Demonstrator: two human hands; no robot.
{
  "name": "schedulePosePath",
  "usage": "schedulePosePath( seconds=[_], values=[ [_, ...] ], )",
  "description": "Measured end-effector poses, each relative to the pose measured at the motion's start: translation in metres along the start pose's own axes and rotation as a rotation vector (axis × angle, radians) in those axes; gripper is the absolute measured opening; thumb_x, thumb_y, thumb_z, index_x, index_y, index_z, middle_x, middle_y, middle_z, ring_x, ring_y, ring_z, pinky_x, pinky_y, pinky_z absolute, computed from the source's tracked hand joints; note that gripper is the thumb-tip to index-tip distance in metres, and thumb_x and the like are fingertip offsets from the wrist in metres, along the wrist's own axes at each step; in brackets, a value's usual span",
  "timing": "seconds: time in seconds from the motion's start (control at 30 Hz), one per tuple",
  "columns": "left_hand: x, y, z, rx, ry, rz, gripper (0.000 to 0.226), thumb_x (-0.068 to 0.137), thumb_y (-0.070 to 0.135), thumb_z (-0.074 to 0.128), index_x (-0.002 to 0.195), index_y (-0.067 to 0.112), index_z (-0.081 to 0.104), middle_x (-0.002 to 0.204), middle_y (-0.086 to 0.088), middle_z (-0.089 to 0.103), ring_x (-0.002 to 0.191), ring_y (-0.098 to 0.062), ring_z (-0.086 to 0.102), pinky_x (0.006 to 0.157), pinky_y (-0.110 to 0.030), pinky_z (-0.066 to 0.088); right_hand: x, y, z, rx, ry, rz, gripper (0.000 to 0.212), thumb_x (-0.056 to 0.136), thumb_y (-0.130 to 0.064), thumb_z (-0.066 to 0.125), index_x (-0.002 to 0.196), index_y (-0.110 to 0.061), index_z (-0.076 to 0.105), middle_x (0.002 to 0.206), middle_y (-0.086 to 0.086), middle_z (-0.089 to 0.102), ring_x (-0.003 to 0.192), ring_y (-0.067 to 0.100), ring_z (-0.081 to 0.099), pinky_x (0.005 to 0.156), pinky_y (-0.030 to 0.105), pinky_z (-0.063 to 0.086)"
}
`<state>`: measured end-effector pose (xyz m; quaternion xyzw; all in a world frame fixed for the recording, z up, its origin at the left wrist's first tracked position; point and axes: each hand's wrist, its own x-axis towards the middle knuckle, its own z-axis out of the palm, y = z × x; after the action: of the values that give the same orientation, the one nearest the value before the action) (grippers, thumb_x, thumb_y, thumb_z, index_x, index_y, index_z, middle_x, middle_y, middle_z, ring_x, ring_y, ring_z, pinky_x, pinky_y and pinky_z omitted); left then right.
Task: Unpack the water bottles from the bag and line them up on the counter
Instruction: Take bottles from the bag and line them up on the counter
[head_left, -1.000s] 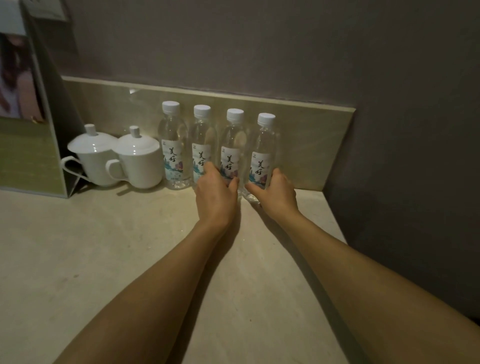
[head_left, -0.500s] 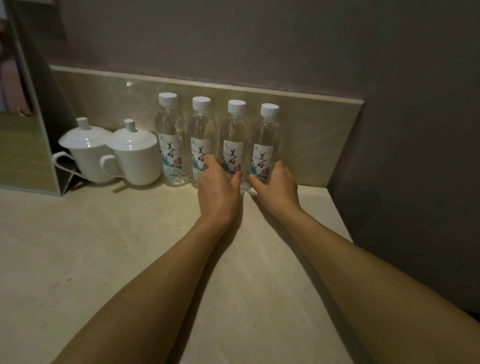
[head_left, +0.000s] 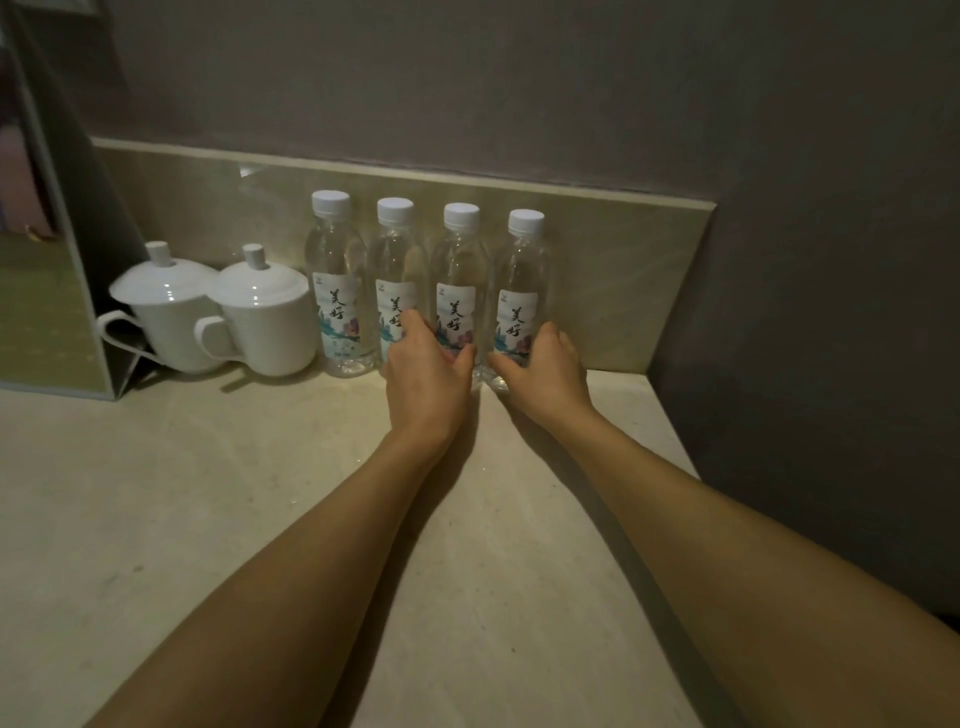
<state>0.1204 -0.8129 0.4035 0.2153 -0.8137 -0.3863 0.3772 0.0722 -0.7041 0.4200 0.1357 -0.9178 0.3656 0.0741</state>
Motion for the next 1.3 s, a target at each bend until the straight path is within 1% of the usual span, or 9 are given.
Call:
schedulePosePath(
  seconds=[0.27, 0.37, 0.5, 0.53, 0.63, 0.87, 1.03, 1.2, 1.3],
  values=[
    [-0.0005, 0.0002, -0.0012, 0.002, -0.027, 0.048, 0.037, 0.085, 0.024, 0.074, 0.105, 0.008, 0.047, 0.092, -0.012, 0.069, 0.086, -0.025, 0.068, 0.070, -0.033, 0.053, 0.0002, 0.0005, -0.0005, 0.056, 0.003, 0.022, 0.056, 0.084, -0.043, 0.068, 0.121, -0.005, 0.048, 0.122, 0.014, 0.052, 0.114, 0.034, 0.055, 0.093, 0.048, 0.049],
    [0.0005, -0.0013, -0.0019, -0.005, -0.033, 0.057, 0.037, 0.084, 0.024, 0.074, 0.105, 0.008, 0.047, 0.088, -0.011, 0.069, 0.083, -0.024, 0.068, 0.070, -0.034, 0.055, 0.0003, 0.0008, 0.0003, 0.061, 0.000, 0.017, 0.053, 0.085, -0.042, 0.067, 0.120, -0.006, 0.048, 0.120, 0.013, 0.052, 0.113, 0.033, 0.056, 0.092, 0.047, 0.049],
    [0.0019, -0.0037, -0.0018, -0.009, -0.037, 0.066, 0.037, 0.083, 0.024, 0.075, 0.104, 0.009, 0.047, 0.088, -0.011, 0.069, 0.083, -0.025, 0.068, 0.073, -0.039, 0.057, 0.0001, 0.0012, 0.0020, 0.066, -0.004, 0.015, 0.054, 0.086, -0.042, 0.066, 0.122, -0.006, 0.048, 0.122, 0.014, 0.052, 0.114, 0.033, 0.055, 0.094, 0.048, 0.048],
    [0.0017, -0.0039, -0.0019, -0.010, -0.038, 0.065, 0.037, 0.083, 0.024, 0.075, 0.104, 0.010, 0.047, 0.089, -0.011, 0.069, 0.083, -0.025, 0.068, 0.073, -0.038, 0.057, 0.0001, 0.0013, 0.0021, 0.067, -0.005, 0.013, 0.055, 0.086, -0.042, 0.066, 0.123, -0.006, 0.048, 0.122, 0.013, 0.052, 0.114, 0.032, 0.055, 0.094, 0.048, 0.048],
    [0.0017, -0.0045, -0.0018, -0.016, -0.039, 0.065, 0.037, 0.083, 0.023, 0.075, 0.104, 0.010, 0.047, 0.088, -0.010, 0.069, 0.082, -0.024, 0.068, 0.070, -0.033, 0.054, 0.0007, 0.0012, 0.0026, 0.057, -0.007, 0.010, 0.056, 0.086, -0.042, 0.066, 0.124, -0.006, 0.047, 0.123, 0.014, 0.051, 0.115, 0.032, 0.055, 0.094, 0.048, 0.049],
    [-0.0009, -0.0031, -0.0028, -0.038, -0.042, 0.043, 0.036, 0.083, 0.022, 0.075, 0.103, 0.009, 0.047, 0.085, -0.008, 0.068, 0.080, -0.022, 0.067, 0.067, -0.031, 0.052, -0.0007, -0.0017, 0.0023, 0.016, -0.006, 0.019, 0.056, 0.088, -0.040, 0.065, 0.127, -0.005, 0.046, 0.126, 0.014, 0.051, 0.117, 0.031, 0.053, 0.093, 0.041, 0.048],
    [-0.0028, -0.0016, -0.0045, -0.057, -0.033, 0.039, 0.035, 0.084, 0.021, 0.075, 0.102, 0.007, 0.048, 0.084, -0.008, 0.068, 0.078, -0.020, 0.066, 0.064, -0.024, 0.041, -0.0011, -0.0036, 0.0032, 0.004, -0.009, 0.027, 0.056, 0.089, -0.040, 0.063, 0.128, -0.003, 0.043, 0.129, 0.015, 0.049, 0.120, 0.033, 0.052, 0.096, 0.044, 0.046],
    [-0.0032, -0.0004, -0.0033, -0.054, -0.027, 0.015, 0.035, 0.084, 0.022, 0.075, 0.102, 0.007, 0.049, 0.089, -0.010, 0.069, 0.084, -0.022, 0.066, 0.065, -0.022, 0.040, -0.0021, -0.0032, 0.0024, 0.008, -0.044, 0.015, 0.055, 0.092, -0.037, 0.061, 0.128, -0.002, 0.041, 0.132, 0.017, 0.044, 0.122, 0.035, 0.049, 0.098, 0.045, 0.044],
    [-0.0028, -0.0016, -0.0019, -0.057, -0.041, 0.000, 0.035, 0.084, 0.023, 0.075, 0.102, 0.008, 0.049, 0.091, -0.011, 0.068, 0.087, -0.024, 0.066, 0.066, -0.025, 0.042, -0.0013, -0.0030, 0.0019, 0.005, -0.067, 0.006, 0.054, 0.093, -0.035, 0.059, 0.129, 0.000, 0.039, 0.133, 0.019, 0.042, 0.123, 0.036, 0.048, 0.098, 0.044, 0.042]
  ],
)
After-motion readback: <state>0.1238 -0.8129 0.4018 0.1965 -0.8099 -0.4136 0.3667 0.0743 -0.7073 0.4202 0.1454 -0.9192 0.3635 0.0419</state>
